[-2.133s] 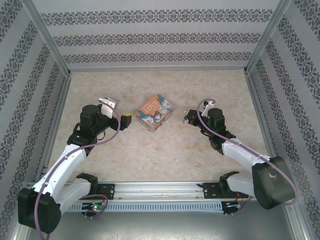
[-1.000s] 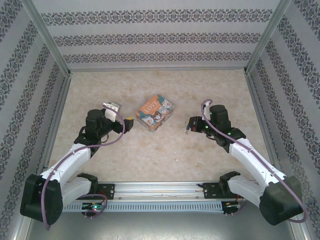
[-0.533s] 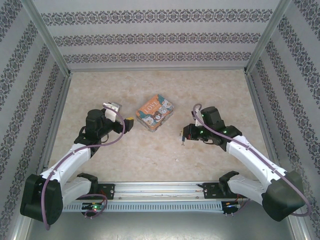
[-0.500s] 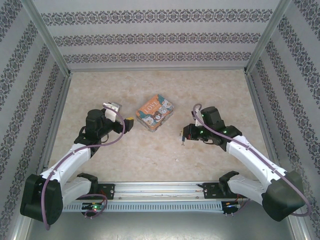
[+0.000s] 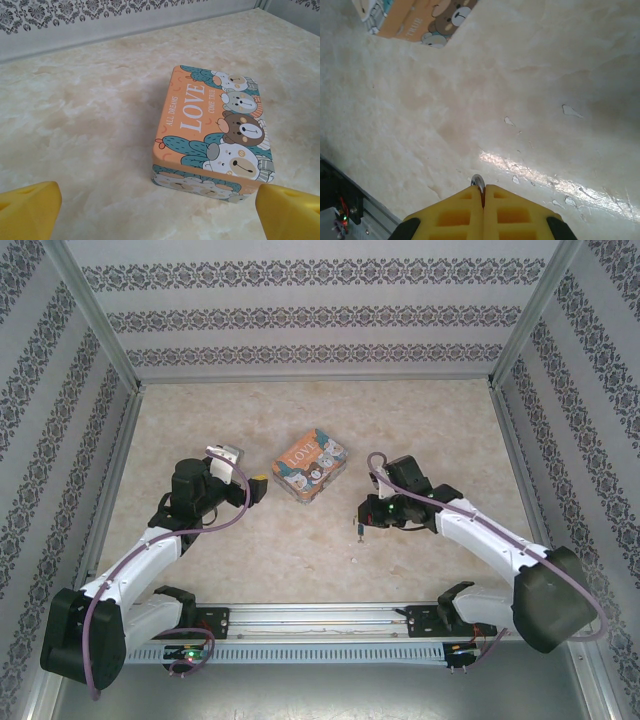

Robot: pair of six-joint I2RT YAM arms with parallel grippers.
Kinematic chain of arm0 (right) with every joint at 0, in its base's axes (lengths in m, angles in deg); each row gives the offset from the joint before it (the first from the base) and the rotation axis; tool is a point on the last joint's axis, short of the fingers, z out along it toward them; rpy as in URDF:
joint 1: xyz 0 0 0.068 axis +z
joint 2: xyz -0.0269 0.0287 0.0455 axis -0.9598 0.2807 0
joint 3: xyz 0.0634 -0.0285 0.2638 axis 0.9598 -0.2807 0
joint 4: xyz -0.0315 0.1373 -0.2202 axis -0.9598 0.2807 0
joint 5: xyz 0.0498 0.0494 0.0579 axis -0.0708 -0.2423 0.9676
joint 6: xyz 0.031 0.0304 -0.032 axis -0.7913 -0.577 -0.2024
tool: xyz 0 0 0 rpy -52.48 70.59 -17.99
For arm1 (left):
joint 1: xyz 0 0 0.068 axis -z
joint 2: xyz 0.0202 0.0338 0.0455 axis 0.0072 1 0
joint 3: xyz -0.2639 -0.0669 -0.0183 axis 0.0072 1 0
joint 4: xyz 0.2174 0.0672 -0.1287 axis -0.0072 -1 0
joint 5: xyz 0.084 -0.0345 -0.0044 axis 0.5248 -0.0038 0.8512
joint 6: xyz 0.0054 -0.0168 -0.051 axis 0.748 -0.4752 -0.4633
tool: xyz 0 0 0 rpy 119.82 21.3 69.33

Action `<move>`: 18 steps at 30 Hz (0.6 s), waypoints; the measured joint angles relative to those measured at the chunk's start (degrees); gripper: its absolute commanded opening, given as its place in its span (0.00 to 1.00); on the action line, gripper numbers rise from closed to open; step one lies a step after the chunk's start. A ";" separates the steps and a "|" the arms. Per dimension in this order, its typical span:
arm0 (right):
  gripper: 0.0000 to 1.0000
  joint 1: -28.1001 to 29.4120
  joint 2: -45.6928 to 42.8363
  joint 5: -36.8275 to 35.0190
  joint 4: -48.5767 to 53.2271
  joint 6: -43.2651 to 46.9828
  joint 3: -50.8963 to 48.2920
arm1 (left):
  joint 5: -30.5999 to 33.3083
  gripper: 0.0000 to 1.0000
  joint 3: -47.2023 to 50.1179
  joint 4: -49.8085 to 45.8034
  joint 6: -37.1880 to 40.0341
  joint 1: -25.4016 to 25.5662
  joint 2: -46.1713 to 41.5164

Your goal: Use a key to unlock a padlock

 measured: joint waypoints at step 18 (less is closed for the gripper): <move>0.00 0.74 6.43 2.10 -1.55 -0.22 0.61 | -0.11 0.99 0.00 0.00 0.26 0.00 0.00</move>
